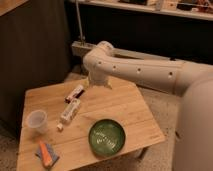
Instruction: Move the arm in a circular motion
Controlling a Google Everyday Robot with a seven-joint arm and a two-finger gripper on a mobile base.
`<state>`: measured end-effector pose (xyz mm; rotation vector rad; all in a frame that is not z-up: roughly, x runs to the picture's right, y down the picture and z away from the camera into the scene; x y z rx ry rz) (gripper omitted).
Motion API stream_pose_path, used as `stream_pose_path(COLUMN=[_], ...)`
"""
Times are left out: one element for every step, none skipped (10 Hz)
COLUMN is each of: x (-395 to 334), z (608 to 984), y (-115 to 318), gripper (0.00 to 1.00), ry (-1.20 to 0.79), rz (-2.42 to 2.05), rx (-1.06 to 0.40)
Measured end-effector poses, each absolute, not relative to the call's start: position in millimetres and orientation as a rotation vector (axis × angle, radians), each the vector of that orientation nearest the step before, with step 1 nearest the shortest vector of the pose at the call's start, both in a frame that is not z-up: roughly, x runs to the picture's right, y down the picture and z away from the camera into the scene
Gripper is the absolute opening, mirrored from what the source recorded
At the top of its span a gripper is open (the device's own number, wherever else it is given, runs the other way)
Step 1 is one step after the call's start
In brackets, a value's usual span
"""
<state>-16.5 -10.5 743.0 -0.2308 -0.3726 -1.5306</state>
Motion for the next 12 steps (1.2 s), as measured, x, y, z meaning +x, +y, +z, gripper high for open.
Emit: stream_pose_path(x=[4.9, 26.1, 49.5, 67.2, 83.5, 95.3, 98.5, 100.8, 96.8, 89.7, 79.1, 59.1], z=[733.5, 723.6, 711.3, 700.9, 688.2, 674.1, 664.5, 659.4, 654.2, 653.0, 653.2, 654.6], y=[-3.3, 6.2, 20.9, 35.3, 56.7, 84.3, 104.0, 116.9, 136.2, 146.6, 156.7, 168.0], gripper=[0.8, 0.8, 0.8, 0.8, 0.8, 0.8, 0.8, 0.8, 0.8, 0.8, 0.8, 0.8], ry=[-0.35, -0.328, -0.306, -0.288, -0.28, -0.281, -0.294, -0.305, -0.333, -0.353, -0.377, -0.408], rz=[-1.488, -1.44, -1.383, -1.339, -1.292, -1.257, -1.245, -1.241, -1.25, -1.262, -1.281, -1.302], rx=[-0.228, -0.227, -0.23, -0.234, -0.241, -0.246, -0.242, -0.239, -0.238, -0.245, -0.255, -0.279])
